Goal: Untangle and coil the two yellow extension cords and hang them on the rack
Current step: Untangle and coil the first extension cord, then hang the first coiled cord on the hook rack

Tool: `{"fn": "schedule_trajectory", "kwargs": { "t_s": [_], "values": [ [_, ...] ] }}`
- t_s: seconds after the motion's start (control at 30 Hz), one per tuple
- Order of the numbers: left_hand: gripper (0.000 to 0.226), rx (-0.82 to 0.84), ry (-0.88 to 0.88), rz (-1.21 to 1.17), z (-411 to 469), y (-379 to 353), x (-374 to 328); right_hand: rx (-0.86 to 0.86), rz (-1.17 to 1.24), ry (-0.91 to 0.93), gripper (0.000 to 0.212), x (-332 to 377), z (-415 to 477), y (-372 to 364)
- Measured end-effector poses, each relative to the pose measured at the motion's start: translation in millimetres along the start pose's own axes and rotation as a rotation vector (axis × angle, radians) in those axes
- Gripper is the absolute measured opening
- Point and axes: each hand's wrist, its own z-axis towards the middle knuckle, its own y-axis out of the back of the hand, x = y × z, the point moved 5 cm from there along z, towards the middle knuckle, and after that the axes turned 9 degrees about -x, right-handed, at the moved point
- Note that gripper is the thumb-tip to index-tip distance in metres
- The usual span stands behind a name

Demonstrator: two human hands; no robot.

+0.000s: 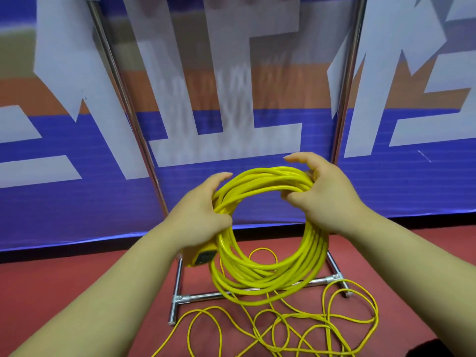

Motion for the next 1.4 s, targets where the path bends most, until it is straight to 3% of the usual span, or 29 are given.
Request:
{"fn": "schedule_trajectory", "kwargs": {
  "t_s": [0.1, 0.23, 0.37, 0.47, 0.63, 0.97, 1.1, 1.4],
  "values": [
    [0.081, 0.005, -0.002, -0.087, 3, 9, 2, 0.115, -0.109, 0.071, 0.061, -1, -1, -4],
    [0.086, 0.042, -0.067, -0.167, -4, 14, -3, 0.396, -0.218, 0.116, 0.09, 1, -9, -10],
    [0.091, 0.022, -0.13, -0.093, -5, 27, -10, 0.464, 0.039, 0.105, 0.096, 15, -7, -5],
    [0.093, 0.008, -0.136, -0.104, -10, 34, -15, 0.479, 0.259, 0.008, 0.088, 18, -9, -5],
    [0.096, -0.045, -0.12, -0.257, -11, 47, -18, 0.297, 0.507, -0.089, 0.066, 24, 4, -3],
    [0.077, -0.089, -0.338, -0.31, 35, 120, -89, 0.132, 0.567, 0.1, 0.049, 107, 70, 37],
    [0.071, -0.105, -0.459, -0.293, 57, 148, -133, 0.068, 0.556, 0.177, 0.04, 141, 102, 74],
    [0.07, -0.234, -0.613, -0.153, 144, 149, -226, -0.12, 0.37, 0.295, 0.043, 161, 181, 163]
  ]
}}
